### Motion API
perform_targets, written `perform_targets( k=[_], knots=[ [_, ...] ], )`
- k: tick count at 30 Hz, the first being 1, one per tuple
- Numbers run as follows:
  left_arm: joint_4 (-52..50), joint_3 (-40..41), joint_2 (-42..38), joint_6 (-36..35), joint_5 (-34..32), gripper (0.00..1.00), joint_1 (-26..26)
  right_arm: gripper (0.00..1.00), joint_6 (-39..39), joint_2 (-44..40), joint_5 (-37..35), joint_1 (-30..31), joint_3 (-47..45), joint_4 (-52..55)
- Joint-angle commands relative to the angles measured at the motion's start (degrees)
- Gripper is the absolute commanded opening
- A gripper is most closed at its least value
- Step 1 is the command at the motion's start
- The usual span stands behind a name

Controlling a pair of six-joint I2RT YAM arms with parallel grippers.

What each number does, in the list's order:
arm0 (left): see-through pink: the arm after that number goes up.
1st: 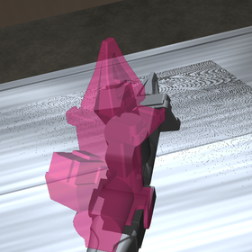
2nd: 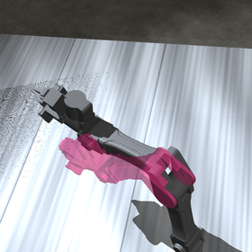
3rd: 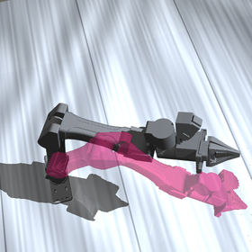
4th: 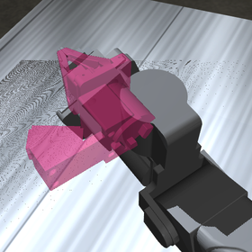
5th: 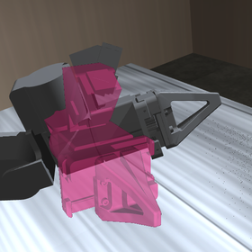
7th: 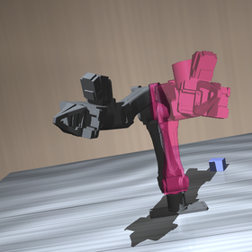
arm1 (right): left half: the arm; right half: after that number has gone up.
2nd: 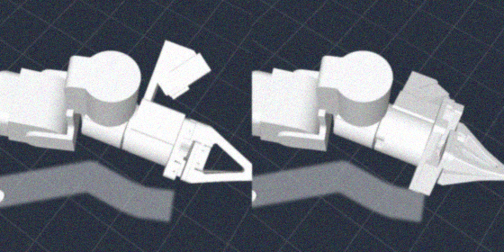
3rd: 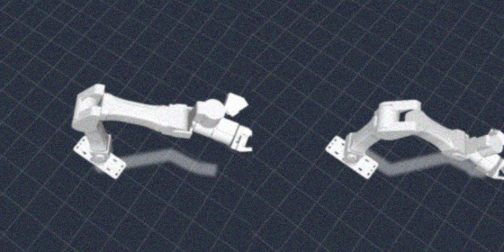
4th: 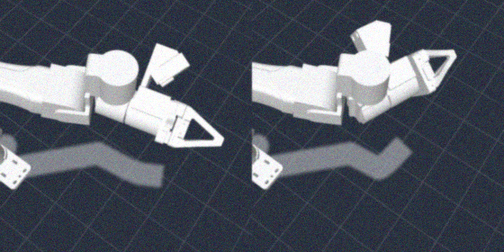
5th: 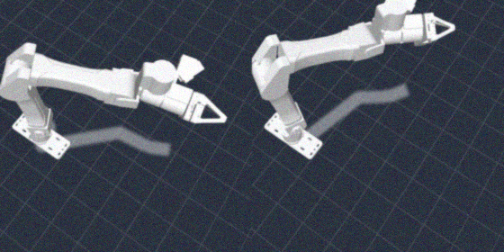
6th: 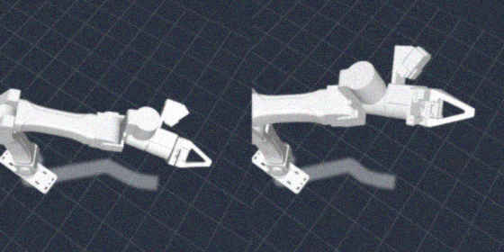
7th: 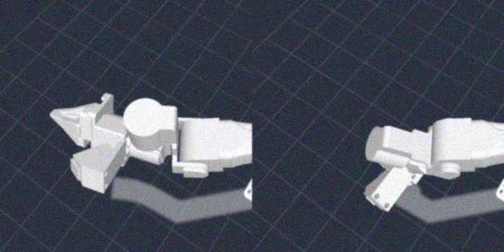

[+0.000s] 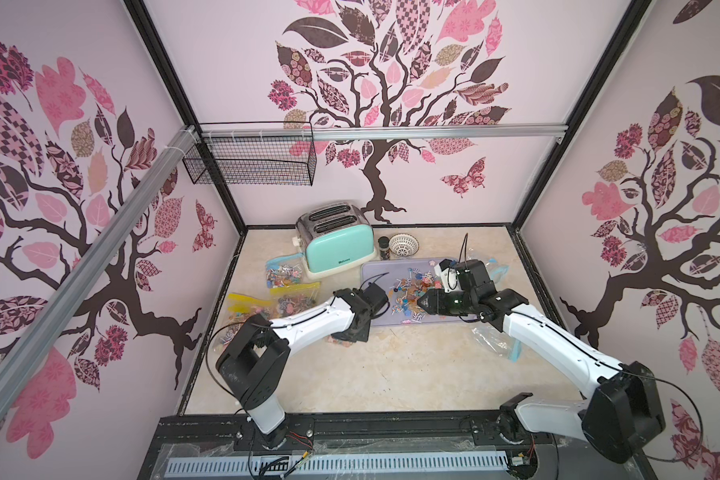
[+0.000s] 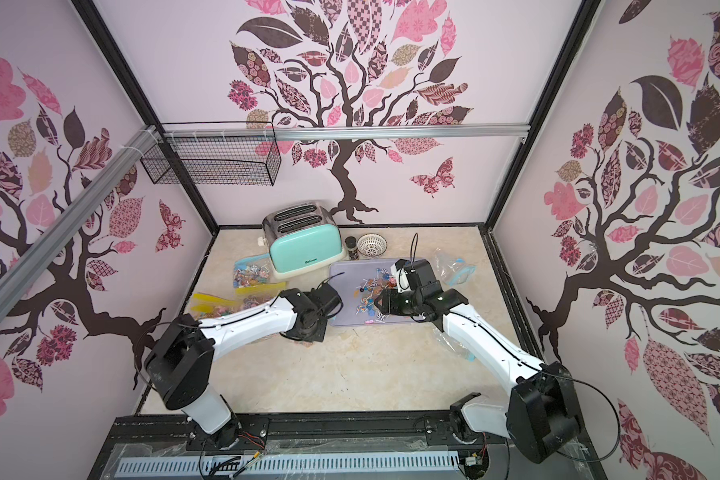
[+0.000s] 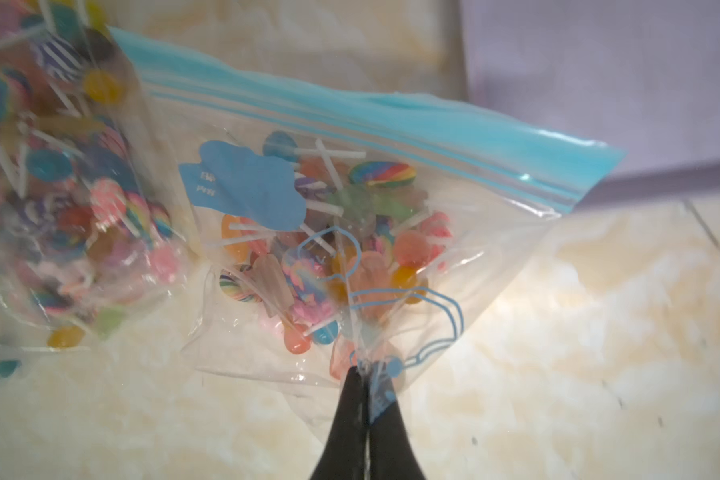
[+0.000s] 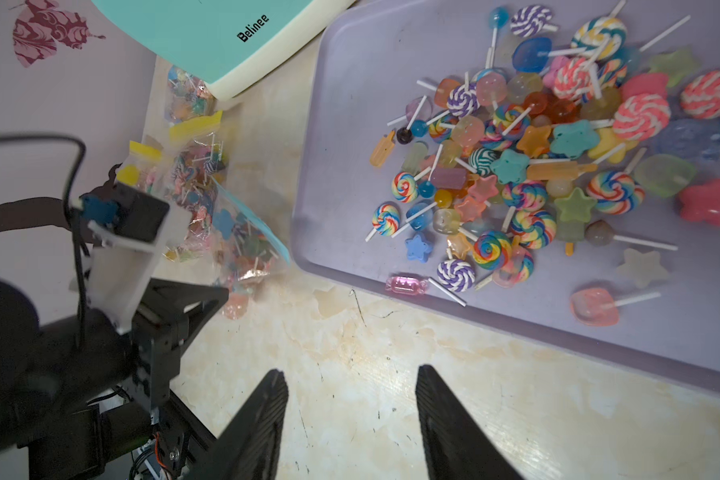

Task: Pour candies out of the ziploc bag
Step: Move the ziploc bag to the center of the board.

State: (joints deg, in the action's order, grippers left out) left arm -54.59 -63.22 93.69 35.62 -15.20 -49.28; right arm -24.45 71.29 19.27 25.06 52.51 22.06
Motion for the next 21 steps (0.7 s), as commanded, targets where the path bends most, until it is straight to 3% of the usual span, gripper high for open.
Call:
perform_targets(
  k=[1,4,7,9,10,12,14,18,20,21],
  knots=[
    [-2.52,4.53,-3.02,3.24,1.04,0.0,-6.47,0.55,-0.68,-2.82,0.39,0.36,-1.37,2.01],
    [-4.68,7.29,-4.53,6.52,0.75,0.04,-11.63,0.56,-1.3,-4.09,0.42,0.59,-2.18,2.6],
    [-6.93,8.97,-5.98,9.75,-0.24,0.48,-14.12,0.58,-1.82,-4.99,0.55,0.95,-3.32,2.77],
    [-8.57,9.12,-7.78,11.85,-1.23,0.67,-14.36,0.59,-1.92,-4.98,0.69,1.35,-3.94,2.81],
    [-9.72,8.85,-9.13,13.18,-2.21,0.75,-14.44,0.59,-1.92,-4.73,0.82,1.67,-4.15,2.76],
    [-12.16,7.83,-11.79,15.9,-4.99,0.8,-14.15,0.59,-1.55,-3.57,0.88,2.63,-4.17,2.89],
    [-13.94,7.51,-14.03,18.81,-5.87,0.68,-12.26,0.58,-1.14,-1.74,0.82,4.15,-3.8,2.84],
    [-9.05,13.3,-17.96,19.81,-0.77,0.18,-4.25,0.54,-1.26,3.26,1.02,7.63,-3.78,-0.17],
    [-4.62,17.48,-18.88,18.95,2.18,0.04,-0.09,0.5,-1.23,6.46,1.12,9.44,-3.35,-1.63],
    [-3.09,19.18,-18.81,18.81,3.05,0.03,1.6,0.46,-1.22,8.24,1.12,10.4,-2.97,-2.33]
  ],
)
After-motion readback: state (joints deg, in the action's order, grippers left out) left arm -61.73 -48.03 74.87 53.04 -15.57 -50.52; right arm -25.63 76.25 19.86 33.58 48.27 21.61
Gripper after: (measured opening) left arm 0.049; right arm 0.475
